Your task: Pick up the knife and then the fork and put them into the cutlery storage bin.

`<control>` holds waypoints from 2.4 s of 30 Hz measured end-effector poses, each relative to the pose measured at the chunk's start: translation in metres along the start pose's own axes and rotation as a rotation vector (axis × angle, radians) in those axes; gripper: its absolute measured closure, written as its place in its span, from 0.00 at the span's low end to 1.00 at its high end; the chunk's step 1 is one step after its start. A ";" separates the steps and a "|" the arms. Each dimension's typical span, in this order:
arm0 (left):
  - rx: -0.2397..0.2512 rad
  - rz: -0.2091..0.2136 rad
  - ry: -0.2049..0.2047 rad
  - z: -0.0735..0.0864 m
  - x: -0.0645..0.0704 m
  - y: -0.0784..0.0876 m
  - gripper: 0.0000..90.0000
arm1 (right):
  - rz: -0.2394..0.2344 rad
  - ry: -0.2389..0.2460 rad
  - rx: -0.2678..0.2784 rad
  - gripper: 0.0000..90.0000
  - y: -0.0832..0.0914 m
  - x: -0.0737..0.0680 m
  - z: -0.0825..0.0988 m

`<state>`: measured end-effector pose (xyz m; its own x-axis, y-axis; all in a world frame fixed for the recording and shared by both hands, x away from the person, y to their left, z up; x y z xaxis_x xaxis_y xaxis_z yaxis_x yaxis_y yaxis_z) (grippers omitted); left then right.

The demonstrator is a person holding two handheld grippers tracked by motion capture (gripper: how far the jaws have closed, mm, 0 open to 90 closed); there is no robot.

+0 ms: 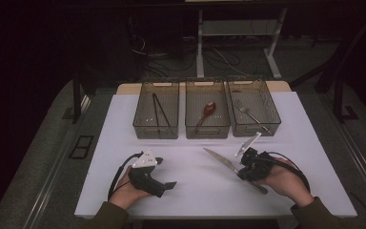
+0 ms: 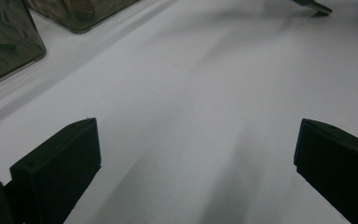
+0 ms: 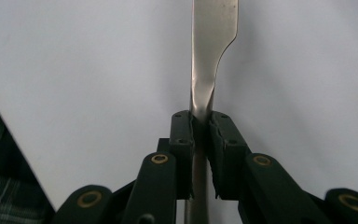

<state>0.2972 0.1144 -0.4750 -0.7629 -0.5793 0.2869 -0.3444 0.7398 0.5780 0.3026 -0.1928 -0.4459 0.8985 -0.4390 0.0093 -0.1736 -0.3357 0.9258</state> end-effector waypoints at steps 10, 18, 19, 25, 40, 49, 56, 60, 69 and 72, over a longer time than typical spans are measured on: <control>0.004 0.005 0.000 0.000 0.000 0.000 0.00 | 0.021 -0.094 0.273 0.88 0.022 0.031 0.011; 0.011 0.005 0.006 -0.001 0.000 0.001 0.00 | 0.057 -0.151 0.477 0.88 0.032 0.048 0.017; 0.011 0.004 0.006 -0.001 0.000 0.001 0.00 | 0.060 -0.158 0.506 0.88 0.034 0.051 0.018; 0.013 0.002 0.005 -0.001 0.000 0.001 0.00 | 0.123 -0.174 0.671 0.88 0.046 0.066 0.021; 0.014 0.004 0.009 -0.001 0.000 0.001 0.00 | 0.216 -0.245 0.841 0.88 0.063 0.097 0.021; 0.015 0.003 0.009 -0.001 -0.001 0.001 0.00 | 0.269 -0.253 0.888 0.88 0.081 0.119 0.009; 0.012 0.003 0.015 0.000 -0.002 0.001 0.00 | 0.323 -0.274 0.913 0.88 0.090 0.141 0.000; 0.012 0.003 0.015 0.000 -0.002 0.001 0.00 | 0.359 -0.288 0.889 0.88 0.092 0.158 -0.001; 0.015 0.005 0.018 0.000 -0.002 0.002 0.00 | 0.392 -0.332 0.746 0.88 0.077 0.196 0.006; 0.015 0.004 0.019 0.000 -0.002 0.001 0.00 | 0.392 -0.336 0.679 0.88 0.069 0.202 0.008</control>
<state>0.2983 0.1165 -0.4746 -0.7538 -0.5826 0.3038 -0.3494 0.7470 0.5655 0.4688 -0.3113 -0.3827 0.5743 -0.8156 0.0702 -0.7478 -0.4878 0.4503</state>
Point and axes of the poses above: each handheld gripper's, and its own axes: y roughly backward along the jaws, z roughly out of its underside, x roughly to its right, the point moved 5 cm from there along -y, roughly forward along the jaws, and after that the axes turned 12 degrees about y, right-handed, at the moved point
